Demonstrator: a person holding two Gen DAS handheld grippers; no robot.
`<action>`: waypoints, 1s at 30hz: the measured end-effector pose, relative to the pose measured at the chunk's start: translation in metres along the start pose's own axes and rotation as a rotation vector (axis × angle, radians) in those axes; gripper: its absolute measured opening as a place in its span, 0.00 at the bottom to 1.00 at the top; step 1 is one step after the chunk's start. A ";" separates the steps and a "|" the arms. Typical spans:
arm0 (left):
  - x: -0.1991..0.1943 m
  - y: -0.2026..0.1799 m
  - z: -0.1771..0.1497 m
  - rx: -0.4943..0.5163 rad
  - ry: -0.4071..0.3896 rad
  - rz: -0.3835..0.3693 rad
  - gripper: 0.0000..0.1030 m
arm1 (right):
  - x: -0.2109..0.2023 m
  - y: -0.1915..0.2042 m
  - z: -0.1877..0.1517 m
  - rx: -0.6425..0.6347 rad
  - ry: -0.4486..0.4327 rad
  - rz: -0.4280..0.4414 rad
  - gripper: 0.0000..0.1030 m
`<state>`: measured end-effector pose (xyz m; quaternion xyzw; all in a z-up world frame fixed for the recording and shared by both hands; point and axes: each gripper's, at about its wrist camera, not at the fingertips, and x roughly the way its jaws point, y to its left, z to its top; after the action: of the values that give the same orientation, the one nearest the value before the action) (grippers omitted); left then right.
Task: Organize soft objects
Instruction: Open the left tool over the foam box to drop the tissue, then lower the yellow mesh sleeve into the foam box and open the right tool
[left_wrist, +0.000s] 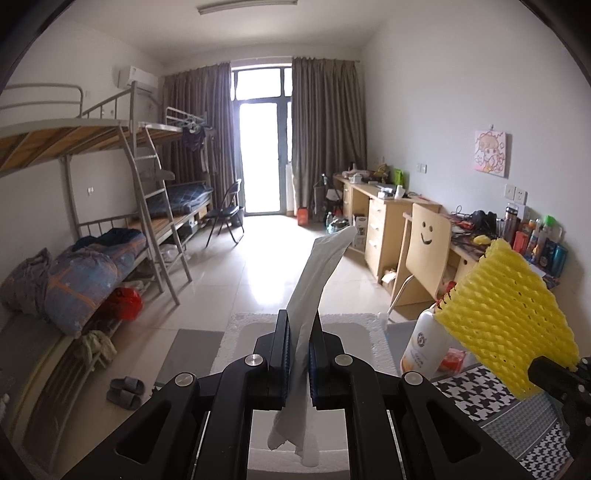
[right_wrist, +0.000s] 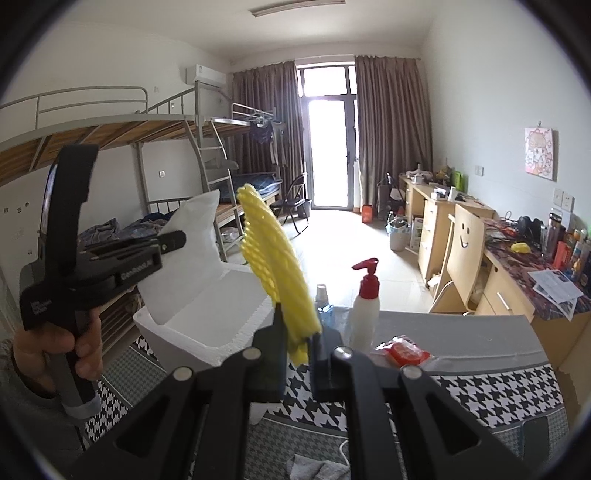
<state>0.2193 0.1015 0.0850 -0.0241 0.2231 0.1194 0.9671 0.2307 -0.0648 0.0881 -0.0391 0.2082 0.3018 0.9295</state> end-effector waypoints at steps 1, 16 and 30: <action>0.002 0.001 0.000 -0.001 0.006 0.002 0.08 | 0.002 0.001 0.001 0.000 0.003 0.002 0.12; 0.033 0.012 -0.007 -0.008 0.097 0.027 0.10 | 0.016 0.011 0.004 -0.017 0.046 0.030 0.12; 0.036 0.011 -0.012 0.000 0.095 0.070 0.90 | 0.025 0.017 0.008 -0.024 0.068 0.041 0.12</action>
<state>0.2429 0.1186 0.0591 -0.0218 0.2693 0.1518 0.9508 0.2421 -0.0357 0.0855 -0.0562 0.2366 0.3220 0.9150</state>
